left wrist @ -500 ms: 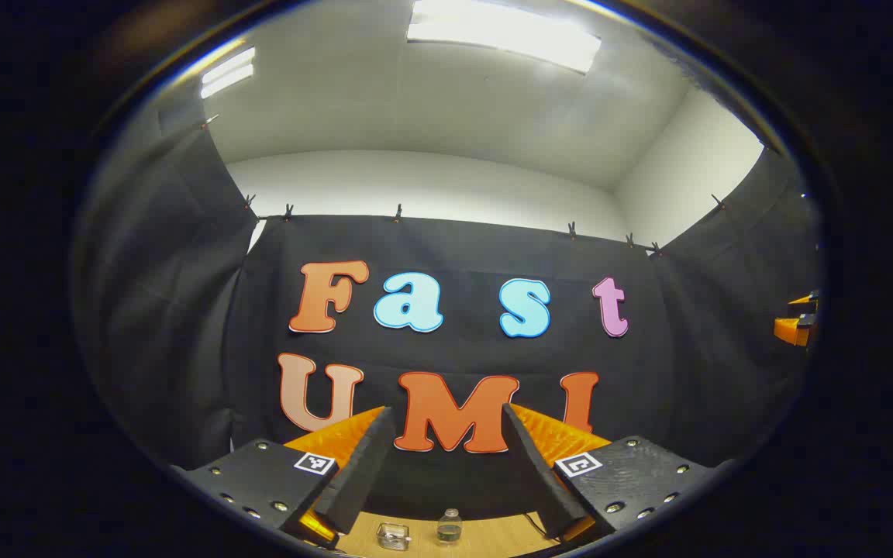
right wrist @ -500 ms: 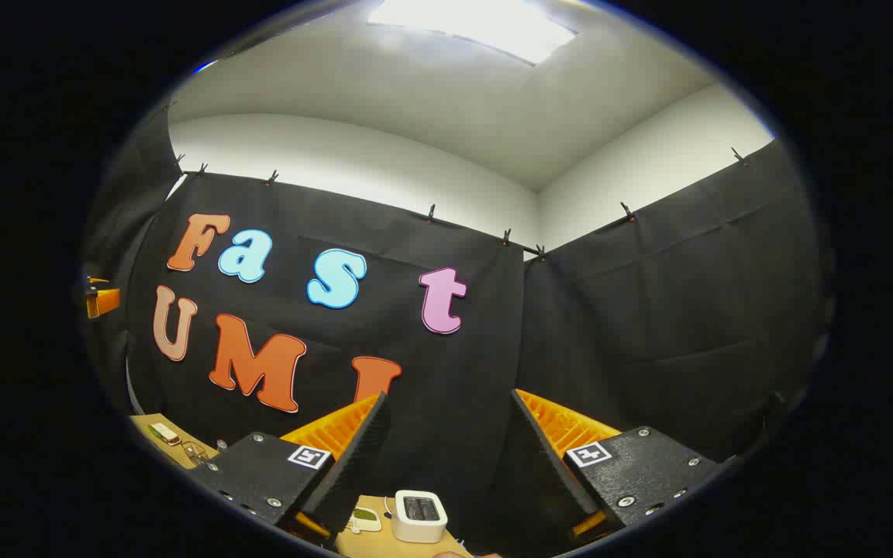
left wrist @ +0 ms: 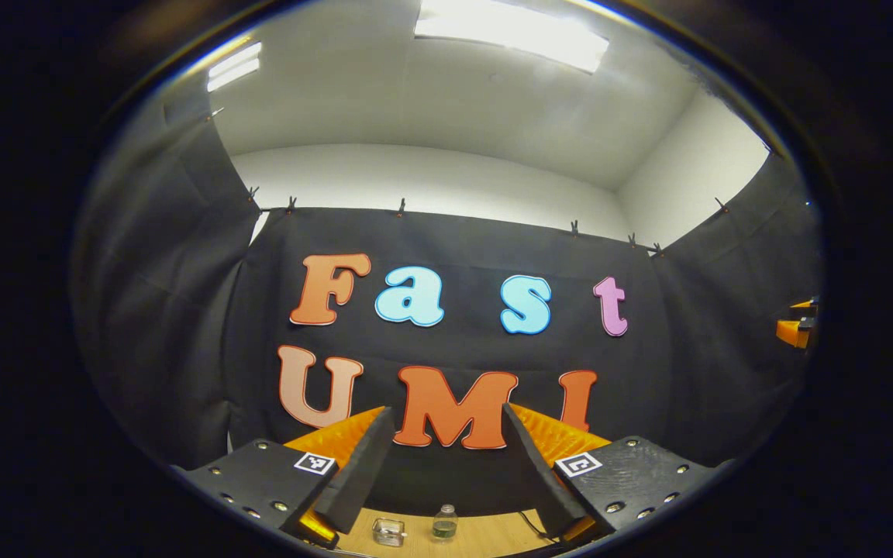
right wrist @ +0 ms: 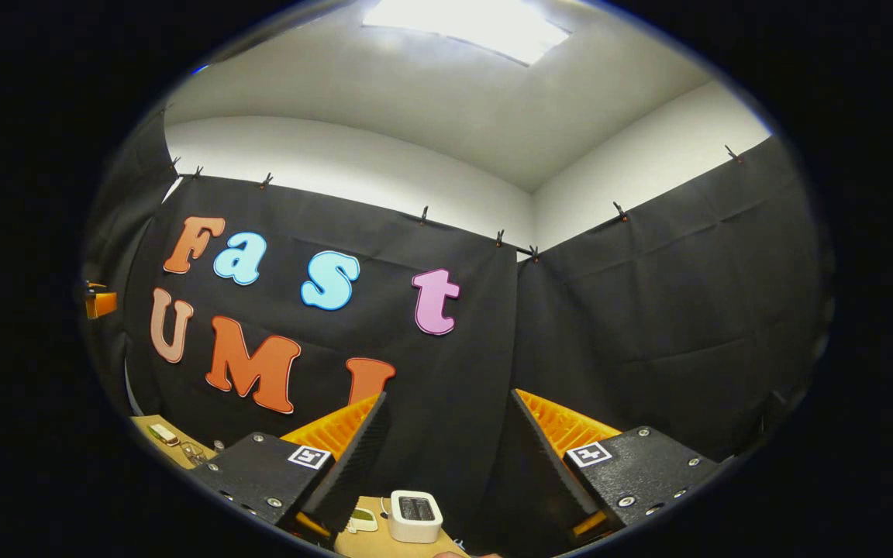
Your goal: First push the handle of the pot to place it horizontally, then grasp the pot with both hands and set it on the induction cooktop.
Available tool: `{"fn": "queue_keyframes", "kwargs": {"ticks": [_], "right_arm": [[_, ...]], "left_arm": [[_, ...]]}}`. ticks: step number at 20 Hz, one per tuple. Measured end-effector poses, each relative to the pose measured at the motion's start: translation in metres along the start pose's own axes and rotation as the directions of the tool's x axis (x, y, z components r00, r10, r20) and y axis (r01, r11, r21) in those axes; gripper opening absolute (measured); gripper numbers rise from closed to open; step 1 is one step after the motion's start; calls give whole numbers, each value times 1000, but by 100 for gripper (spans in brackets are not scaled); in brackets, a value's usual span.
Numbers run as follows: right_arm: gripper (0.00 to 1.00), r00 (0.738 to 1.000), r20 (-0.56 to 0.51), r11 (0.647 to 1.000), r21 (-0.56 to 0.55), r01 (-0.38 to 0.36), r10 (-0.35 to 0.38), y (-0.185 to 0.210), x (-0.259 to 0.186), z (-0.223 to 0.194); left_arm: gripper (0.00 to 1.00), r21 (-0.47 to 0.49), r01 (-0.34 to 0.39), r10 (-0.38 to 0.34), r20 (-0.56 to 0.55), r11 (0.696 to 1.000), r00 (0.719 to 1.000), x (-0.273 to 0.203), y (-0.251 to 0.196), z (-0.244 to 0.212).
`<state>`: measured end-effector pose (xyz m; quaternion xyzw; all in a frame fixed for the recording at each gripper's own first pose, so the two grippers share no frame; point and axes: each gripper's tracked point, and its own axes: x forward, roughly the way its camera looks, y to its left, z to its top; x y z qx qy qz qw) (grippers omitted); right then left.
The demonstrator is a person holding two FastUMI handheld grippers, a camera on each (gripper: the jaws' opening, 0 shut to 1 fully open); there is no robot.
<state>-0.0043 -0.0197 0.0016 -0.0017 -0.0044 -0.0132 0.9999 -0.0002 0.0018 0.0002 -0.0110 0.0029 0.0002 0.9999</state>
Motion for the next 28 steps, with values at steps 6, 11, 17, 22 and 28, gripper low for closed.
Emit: {"fn": "queue_keyframes", "kwargs": {"ticks": [6,11,17,22,28], "right_arm": [[95,1000,5,1000,1,2,-2,-5,-4,-1],[95,1000,-1,1000,8,8,-8,-11,-4,-5],[95,1000,-10,1000,2,-14,14,-14,0,-14],[95,999,-24,999,13,-47,47,-18,9,-32],[95,992,-45,992,48,-113,116,-21,30,-63]], "left_arm": [[87,-13,-2,2,23,1000,1000,-1,0,10],[87,-15,-4,4,20,1000,1000,-1,0,9],[87,14,-3,3,-8,1000,1000,-3,-5,1],[87,18,4,-3,-57,1000,998,-20,-22,-18],[82,78,-37,50,-175,996,983,-40,-24,-58]]}}
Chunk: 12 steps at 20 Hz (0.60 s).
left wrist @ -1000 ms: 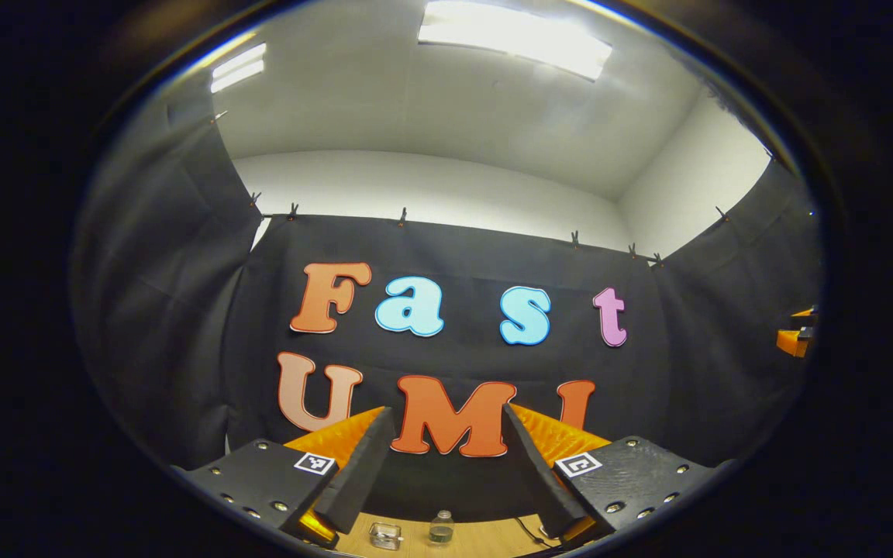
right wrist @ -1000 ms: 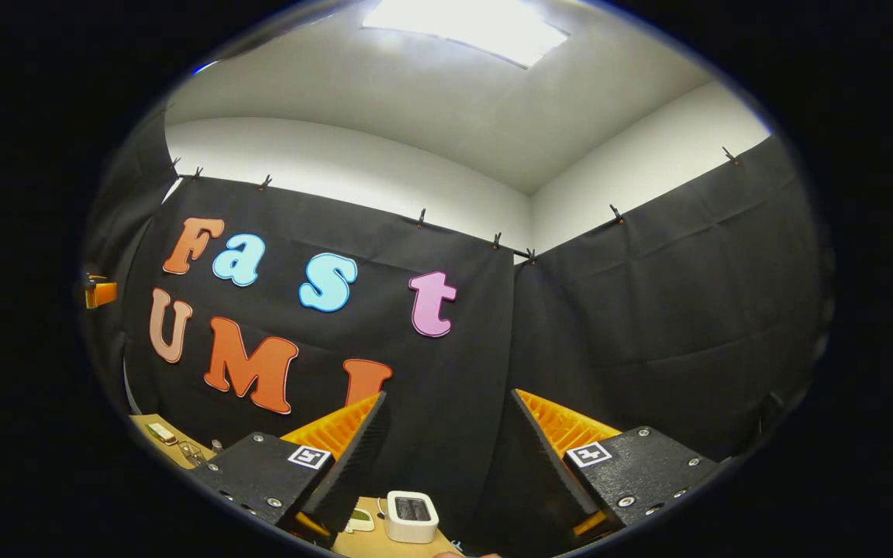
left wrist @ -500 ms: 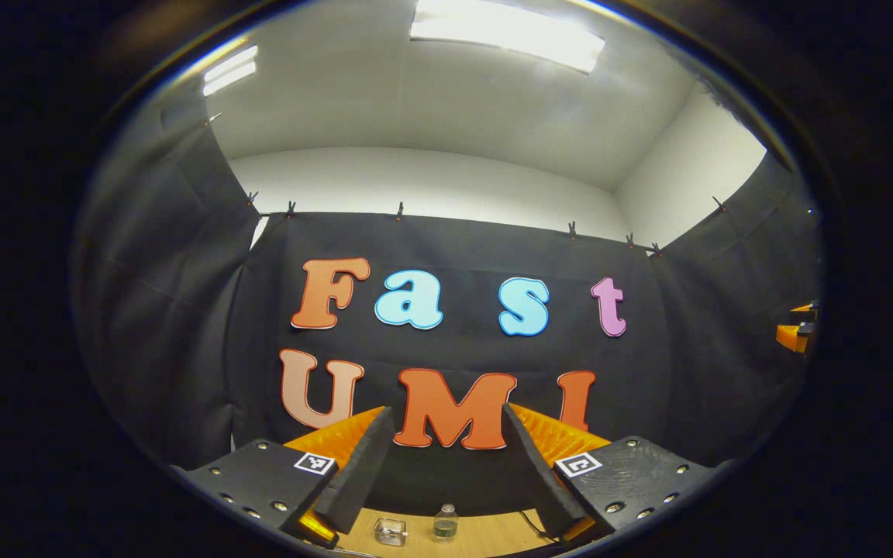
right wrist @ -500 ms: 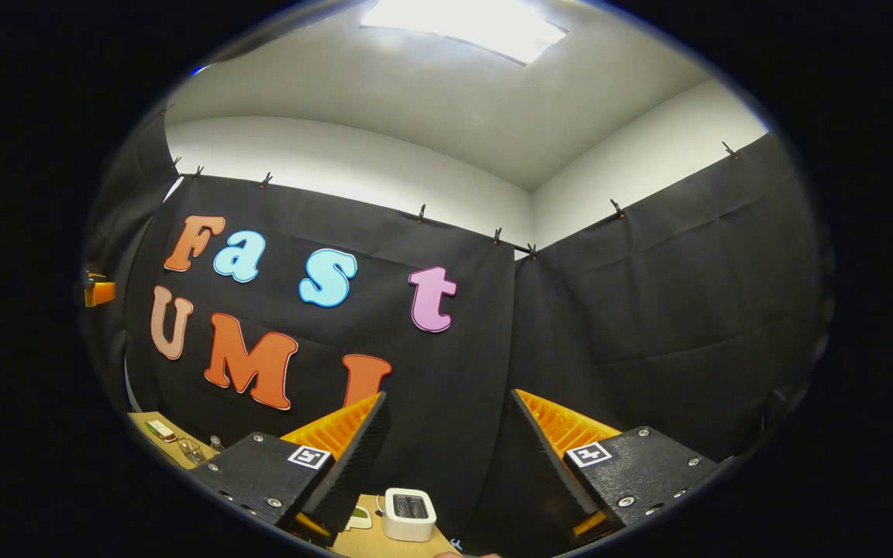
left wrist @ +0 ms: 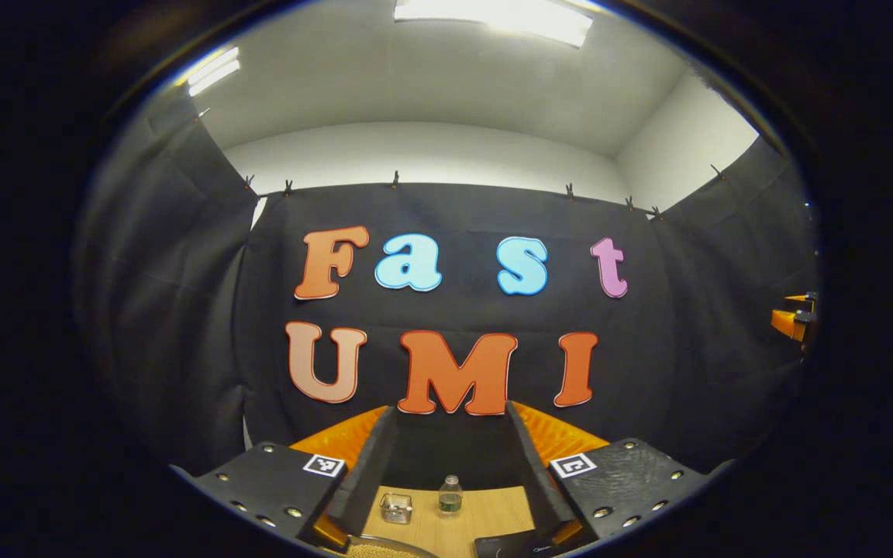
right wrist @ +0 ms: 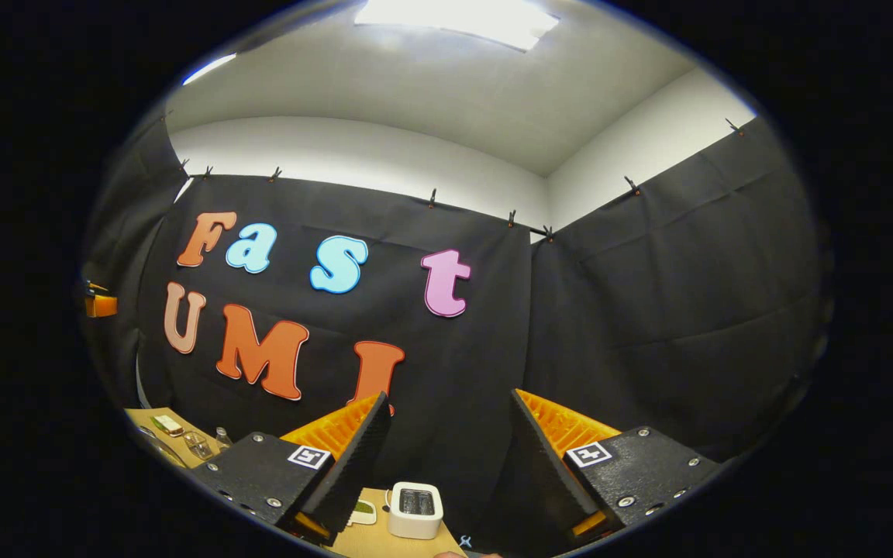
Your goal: First push the handle of the pot to place it horizontally, then grasp the pot with both hands and set it on the induction cooktop.
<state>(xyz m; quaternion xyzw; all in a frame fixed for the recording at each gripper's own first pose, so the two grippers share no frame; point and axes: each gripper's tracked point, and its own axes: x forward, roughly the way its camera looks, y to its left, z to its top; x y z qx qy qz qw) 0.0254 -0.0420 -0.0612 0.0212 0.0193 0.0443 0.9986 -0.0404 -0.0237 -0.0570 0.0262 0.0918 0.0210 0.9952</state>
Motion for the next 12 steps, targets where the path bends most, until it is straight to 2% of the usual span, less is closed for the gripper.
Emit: {"fn": "queue_keyframes", "kwargs": {"ticks": [3,6,9,12], "right_arm": [[95,999,-13,999,36,-35,35,-1,11,-15],[95,998,-35,996,70,-55,58,-2,19,-34],[95,997,-59,995,90,-51,56,-8,25,-52],[95,996,-75,996,81,-46,52,-13,31,-66]], "left_arm": [[59,40,-49,52,-90,998,995,-10,6,-30],[22,69,-55,70,-230,996,971,-24,5,-76],[11,136,-35,83,-367,990,927,-39,8,-124],[9,124,-12,77,-533,992,842,-67,9,-185]]}}
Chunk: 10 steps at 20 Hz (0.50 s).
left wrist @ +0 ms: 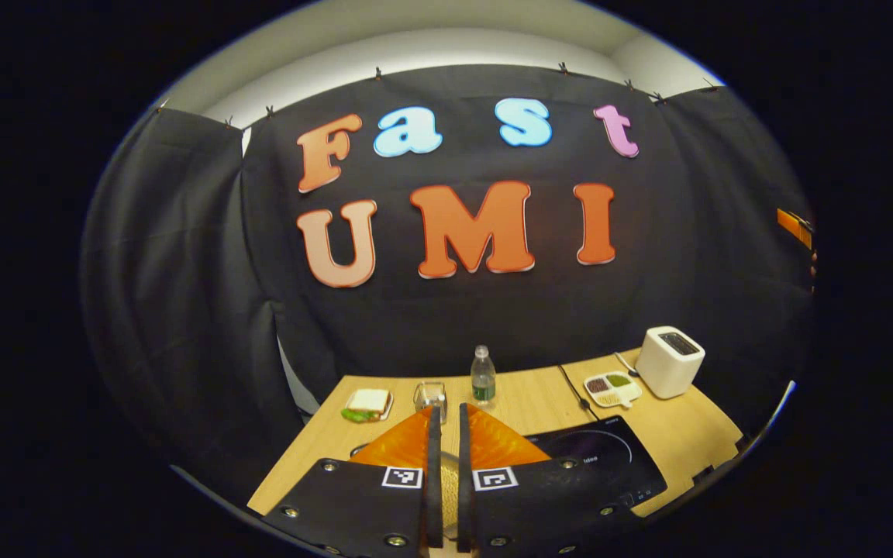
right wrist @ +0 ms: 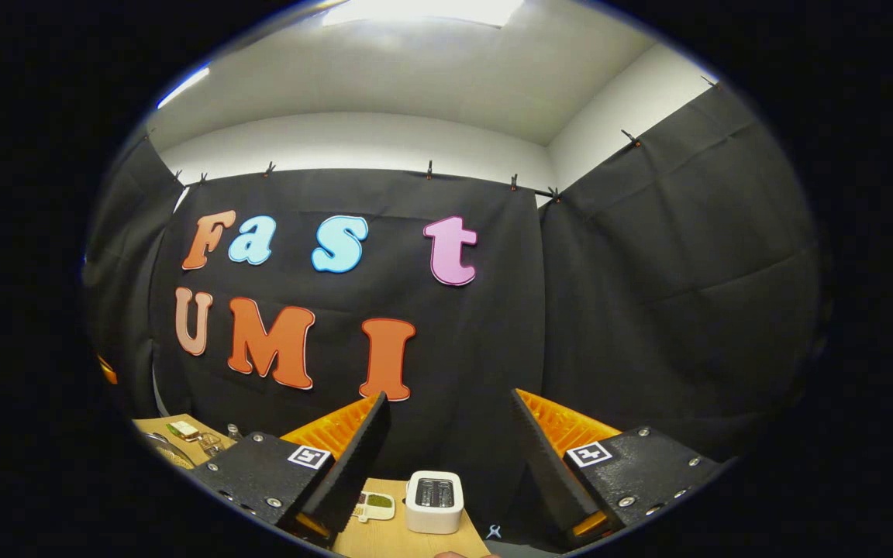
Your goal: First push the handle of the pot to place it horizontally, then grasp the pot with both hands and set it on the induction cooktop.
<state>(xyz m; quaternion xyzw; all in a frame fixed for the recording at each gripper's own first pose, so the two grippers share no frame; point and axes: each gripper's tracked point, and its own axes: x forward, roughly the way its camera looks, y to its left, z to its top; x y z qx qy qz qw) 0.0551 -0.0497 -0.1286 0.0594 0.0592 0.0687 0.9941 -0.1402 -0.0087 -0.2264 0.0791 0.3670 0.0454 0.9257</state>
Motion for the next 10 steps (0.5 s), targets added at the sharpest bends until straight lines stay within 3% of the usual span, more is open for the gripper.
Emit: {"fn": "queue_keyframes", "kwargs": {"ticks": [2,5,10], "right_arm": [[95,1000,-4,1000,-3,2,-2,-2,4,-4],[95,1000,-24,1000,13,-6,6,-2,4,-13],[95,999,-38,1000,11,6,-5,-8,2,-26]], "left_arm": [[9,17,5,-3,-124,1000,992,5,0,-40],[9,45,31,-16,-291,999,956,1,-2,-96],[9,24,73,-50,-527,997,848,-11,-1,-173]]}}
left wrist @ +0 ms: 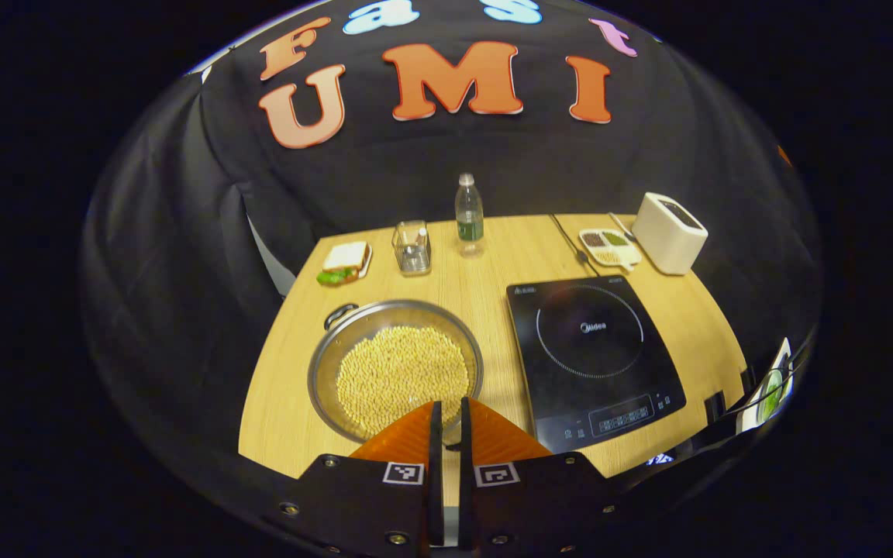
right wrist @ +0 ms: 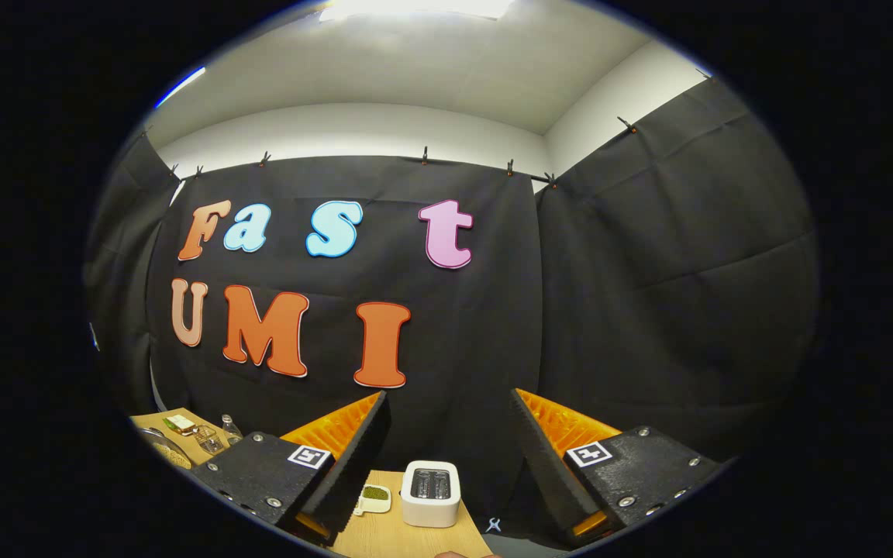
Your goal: First push the handle of the pot to place it horizontally, then grasp the pot with both hands and set it on the induction cooktop.
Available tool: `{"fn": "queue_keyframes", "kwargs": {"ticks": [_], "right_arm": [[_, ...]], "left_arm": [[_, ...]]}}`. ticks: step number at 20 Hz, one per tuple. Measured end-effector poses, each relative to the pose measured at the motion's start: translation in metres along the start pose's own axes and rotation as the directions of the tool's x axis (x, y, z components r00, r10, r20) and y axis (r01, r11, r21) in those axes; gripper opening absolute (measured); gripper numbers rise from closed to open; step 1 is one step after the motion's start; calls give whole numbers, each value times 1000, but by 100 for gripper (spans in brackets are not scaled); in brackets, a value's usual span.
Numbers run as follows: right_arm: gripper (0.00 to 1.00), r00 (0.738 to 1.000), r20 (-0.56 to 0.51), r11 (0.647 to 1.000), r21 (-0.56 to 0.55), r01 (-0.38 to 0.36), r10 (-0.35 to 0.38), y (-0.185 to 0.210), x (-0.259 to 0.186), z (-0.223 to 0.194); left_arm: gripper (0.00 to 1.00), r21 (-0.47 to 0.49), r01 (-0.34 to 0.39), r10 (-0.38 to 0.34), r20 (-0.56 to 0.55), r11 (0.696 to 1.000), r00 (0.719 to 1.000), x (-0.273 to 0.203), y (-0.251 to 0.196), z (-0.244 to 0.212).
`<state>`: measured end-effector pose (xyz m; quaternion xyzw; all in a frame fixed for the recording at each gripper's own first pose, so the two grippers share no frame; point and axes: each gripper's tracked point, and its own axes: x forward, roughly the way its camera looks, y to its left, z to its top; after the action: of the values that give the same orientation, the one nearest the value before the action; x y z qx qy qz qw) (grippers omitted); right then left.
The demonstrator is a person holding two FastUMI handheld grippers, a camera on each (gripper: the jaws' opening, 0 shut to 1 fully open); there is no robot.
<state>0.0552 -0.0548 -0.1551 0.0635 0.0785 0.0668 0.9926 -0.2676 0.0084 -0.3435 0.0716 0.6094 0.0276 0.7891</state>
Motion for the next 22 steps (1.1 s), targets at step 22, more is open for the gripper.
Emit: {"fn": "queue_keyframes", "kwargs": {"ticks": [22], "right_arm": [[97,956,-14,953,-88,290,-292,-5,-91,34]], "left_arm": [[2,323,350,-160,-491,880,856,117,-15,-136]]}}
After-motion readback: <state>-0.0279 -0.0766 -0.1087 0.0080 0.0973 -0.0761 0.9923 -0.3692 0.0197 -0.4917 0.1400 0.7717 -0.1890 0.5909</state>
